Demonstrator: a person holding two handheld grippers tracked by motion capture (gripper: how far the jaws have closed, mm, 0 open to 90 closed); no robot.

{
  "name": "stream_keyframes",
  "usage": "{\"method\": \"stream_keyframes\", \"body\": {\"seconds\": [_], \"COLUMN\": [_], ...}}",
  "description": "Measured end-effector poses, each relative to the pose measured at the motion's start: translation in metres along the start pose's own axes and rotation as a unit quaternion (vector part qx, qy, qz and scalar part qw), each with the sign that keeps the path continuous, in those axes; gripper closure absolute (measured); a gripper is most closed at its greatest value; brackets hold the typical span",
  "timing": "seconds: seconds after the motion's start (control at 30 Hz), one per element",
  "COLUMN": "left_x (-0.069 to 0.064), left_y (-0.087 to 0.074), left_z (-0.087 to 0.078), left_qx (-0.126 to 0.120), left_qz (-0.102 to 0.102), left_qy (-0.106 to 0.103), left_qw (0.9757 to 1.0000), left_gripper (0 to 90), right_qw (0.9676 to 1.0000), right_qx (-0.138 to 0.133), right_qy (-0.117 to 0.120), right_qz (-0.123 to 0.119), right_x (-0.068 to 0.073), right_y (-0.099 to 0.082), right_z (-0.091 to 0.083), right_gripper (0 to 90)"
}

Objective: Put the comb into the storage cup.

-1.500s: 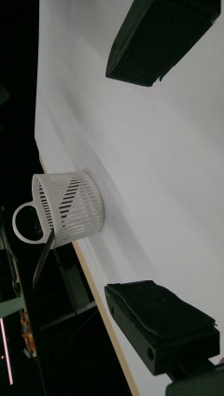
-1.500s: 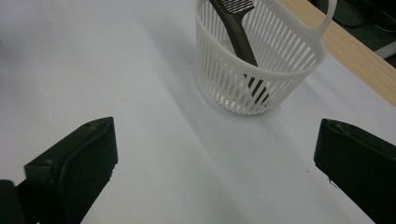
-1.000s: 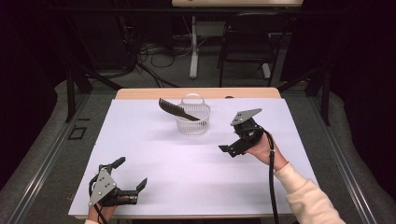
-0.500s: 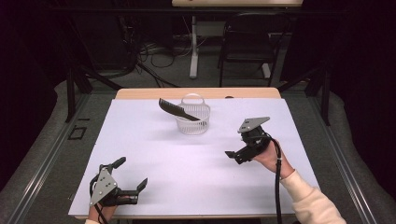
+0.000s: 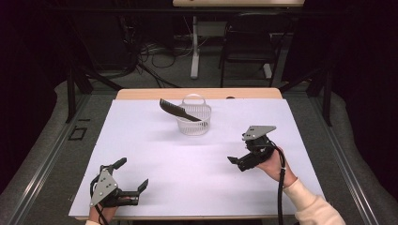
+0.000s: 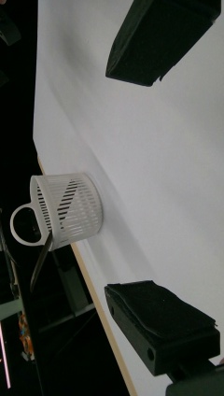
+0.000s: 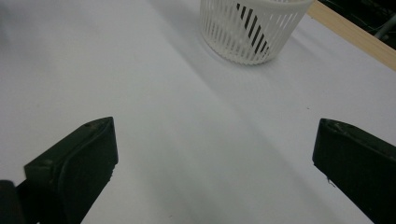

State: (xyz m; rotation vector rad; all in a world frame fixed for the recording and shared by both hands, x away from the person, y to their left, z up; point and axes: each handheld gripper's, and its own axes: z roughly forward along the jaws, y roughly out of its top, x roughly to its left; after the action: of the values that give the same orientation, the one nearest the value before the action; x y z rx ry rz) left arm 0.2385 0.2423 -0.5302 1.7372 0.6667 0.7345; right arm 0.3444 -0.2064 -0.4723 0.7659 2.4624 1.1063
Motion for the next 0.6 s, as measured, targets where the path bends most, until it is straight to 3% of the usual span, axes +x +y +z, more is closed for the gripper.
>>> {"method": "stream_keyframes", "body": {"seconds": [0.27, 0.6], "left_x": [0.0, 0.0], "left_y": [0.0, 0.0], "left_z": [0.0, 0.0], "left_qx": [0.0, 0.001], "left_qz": [-0.001, 0.0], "left_qy": [-0.001, 0.0], "left_qw": [1.0, 1.0], "left_gripper": [0.2, 0.2], "right_qw": [1.0, 0.9995], "right_qx": [0.004, 0.006], "right_qy": [0.002, -0.014], "right_qz": [0.007, 0.027], "right_x": [0.007, 0.008], "right_y": [-0.012, -0.035], "right_z": [-0.007, -0.016], "right_gripper": [0.0, 0.0]}}
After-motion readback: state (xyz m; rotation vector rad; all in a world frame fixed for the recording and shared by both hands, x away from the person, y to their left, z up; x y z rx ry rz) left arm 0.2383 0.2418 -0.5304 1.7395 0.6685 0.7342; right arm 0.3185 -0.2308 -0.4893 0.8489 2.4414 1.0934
